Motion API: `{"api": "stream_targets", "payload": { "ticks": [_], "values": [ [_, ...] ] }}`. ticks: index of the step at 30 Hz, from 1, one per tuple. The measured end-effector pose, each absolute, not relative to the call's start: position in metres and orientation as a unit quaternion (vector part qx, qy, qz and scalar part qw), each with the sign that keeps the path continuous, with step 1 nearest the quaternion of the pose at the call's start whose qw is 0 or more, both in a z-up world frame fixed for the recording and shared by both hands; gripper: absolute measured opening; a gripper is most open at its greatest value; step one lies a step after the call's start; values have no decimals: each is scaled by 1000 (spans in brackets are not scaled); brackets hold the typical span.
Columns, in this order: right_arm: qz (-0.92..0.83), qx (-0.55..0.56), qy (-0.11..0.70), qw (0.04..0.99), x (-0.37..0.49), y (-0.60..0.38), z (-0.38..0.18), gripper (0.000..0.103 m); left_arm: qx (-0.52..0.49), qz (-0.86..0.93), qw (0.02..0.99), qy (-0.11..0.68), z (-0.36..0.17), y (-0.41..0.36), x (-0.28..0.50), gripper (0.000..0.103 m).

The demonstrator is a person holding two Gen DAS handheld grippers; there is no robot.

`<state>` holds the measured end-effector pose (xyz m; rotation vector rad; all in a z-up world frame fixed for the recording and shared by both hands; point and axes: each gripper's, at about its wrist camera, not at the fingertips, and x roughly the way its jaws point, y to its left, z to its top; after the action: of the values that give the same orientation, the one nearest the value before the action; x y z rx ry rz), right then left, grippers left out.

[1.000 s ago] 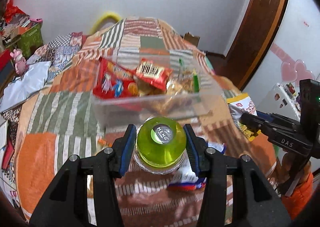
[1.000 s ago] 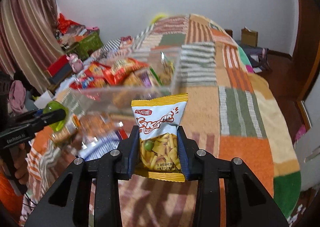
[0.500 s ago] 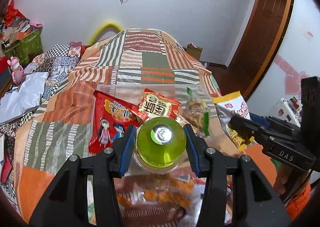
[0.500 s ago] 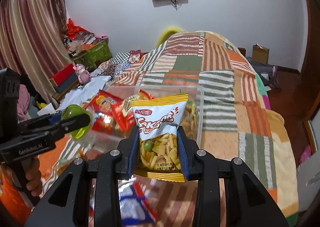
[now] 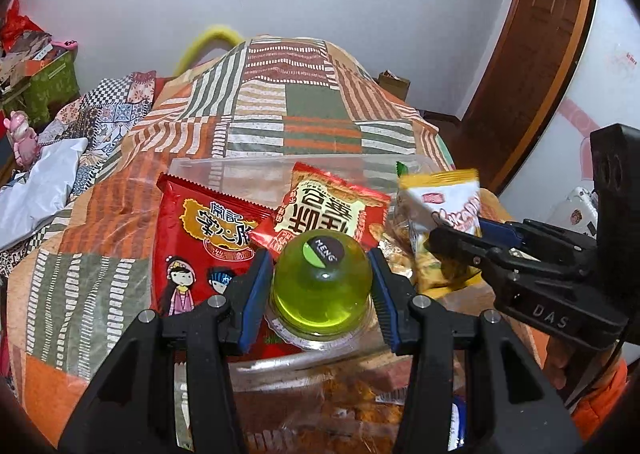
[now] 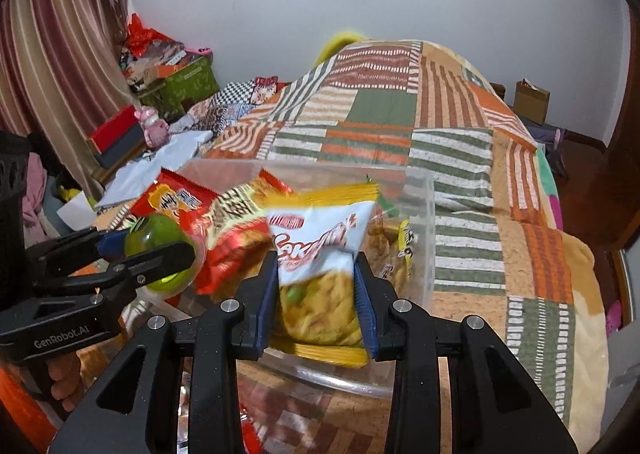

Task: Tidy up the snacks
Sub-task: 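Lower the jelly cup and yellow chip bag into the clear box and open both tools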

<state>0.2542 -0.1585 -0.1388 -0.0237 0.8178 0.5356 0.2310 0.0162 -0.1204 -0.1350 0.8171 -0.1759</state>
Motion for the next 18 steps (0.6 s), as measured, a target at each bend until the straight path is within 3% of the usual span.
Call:
{"api": "stream_targets", "payload": {
  "ticks": [10,18],
  "values": [
    [247,-39,398,883,248,-154,-141,33,-70,-78,906,411,-126,18,233,46],
    [233,-32,408,882,236,-163,-139,58,-71,-79,911,398,-104,22,211,46]
  ]
}}
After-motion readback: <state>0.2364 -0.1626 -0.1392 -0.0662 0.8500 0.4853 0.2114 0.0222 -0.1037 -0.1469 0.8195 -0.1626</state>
